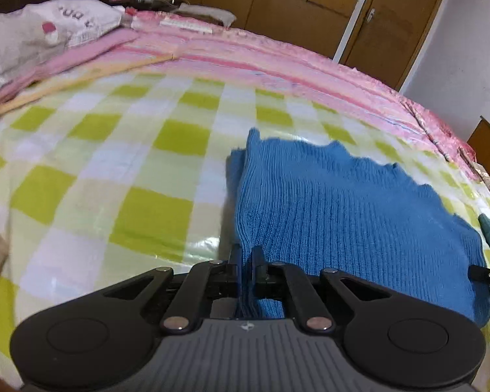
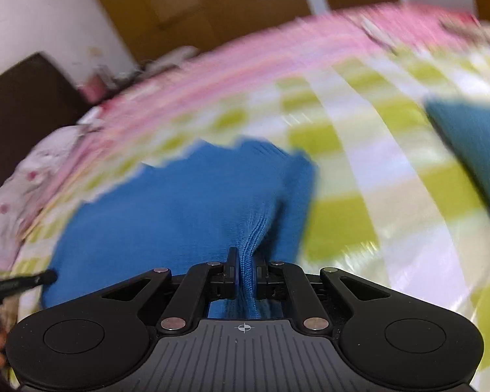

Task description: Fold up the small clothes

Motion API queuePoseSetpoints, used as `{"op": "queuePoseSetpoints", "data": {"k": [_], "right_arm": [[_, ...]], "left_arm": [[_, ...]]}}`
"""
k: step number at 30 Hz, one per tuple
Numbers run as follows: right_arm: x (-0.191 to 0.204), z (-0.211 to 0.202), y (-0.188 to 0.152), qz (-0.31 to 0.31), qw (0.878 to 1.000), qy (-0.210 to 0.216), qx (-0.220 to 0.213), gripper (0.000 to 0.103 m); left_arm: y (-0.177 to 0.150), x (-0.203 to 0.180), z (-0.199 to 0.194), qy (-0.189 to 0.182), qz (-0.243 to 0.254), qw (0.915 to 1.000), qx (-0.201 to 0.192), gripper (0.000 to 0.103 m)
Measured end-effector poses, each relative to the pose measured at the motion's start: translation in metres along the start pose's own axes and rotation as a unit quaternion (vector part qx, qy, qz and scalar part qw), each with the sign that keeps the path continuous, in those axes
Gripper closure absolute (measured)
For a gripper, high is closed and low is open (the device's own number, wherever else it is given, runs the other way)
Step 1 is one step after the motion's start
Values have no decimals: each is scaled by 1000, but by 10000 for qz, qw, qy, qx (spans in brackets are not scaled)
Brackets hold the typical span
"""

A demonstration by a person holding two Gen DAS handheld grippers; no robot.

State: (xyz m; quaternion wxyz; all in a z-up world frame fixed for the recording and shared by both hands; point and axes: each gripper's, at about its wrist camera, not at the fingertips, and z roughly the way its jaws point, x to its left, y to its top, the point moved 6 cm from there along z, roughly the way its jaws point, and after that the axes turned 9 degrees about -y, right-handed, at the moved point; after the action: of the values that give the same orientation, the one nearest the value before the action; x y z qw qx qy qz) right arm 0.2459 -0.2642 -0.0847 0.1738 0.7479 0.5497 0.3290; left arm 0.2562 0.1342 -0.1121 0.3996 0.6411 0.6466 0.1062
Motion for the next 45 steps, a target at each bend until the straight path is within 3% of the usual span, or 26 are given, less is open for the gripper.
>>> {"op": "queuePoseSetpoints", "data": {"k": [2, 11, 13, 17, 22, 28, 33, 41, 45], "right_arm": [[-1, -6, 2, 69, 10000, 53, -47, 91], [20, -25, 20, -435, 9960, -241, -738, 90], [25, -16, 17, -532, 9962, -242, -640, 90], [14, 7, 10, -624, 9944, -744, -418, 90], [8, 5, 11, -518, 9947, -784, -414, 90], [24, -16, 13, -842, 9896, -880, -770, 90], [14, 3, 6, -749, 9906, -1105, -294, 90], [11, -18, 7, -577, 9925, -971, -463, 90], [2, -10, 3, -438, 9933, -1047, -210, 88]], "left_arm": [[3, -3, -4, 33, 82, 10000, -41, 90], [4, -19, -22, 323, 545, 9968, -492, 90], [3, -19, -17, 285, 456, 9975, -449, 90], [-7, -8, -5, 477, 324, 9981, -205, 89], [-14, -8, -6, 602, 293, 9976, -178, 85], [-12, -17, -13, 789, 350, 9959, -252, 85], [-14, -21, -14, 979, 477, 9939, -144, 85], [-14, -31, -24, 1069, 731, 9913, -218, 85], [-13, -35, -26, 1054, 772, 9912, -223, 85]]}}
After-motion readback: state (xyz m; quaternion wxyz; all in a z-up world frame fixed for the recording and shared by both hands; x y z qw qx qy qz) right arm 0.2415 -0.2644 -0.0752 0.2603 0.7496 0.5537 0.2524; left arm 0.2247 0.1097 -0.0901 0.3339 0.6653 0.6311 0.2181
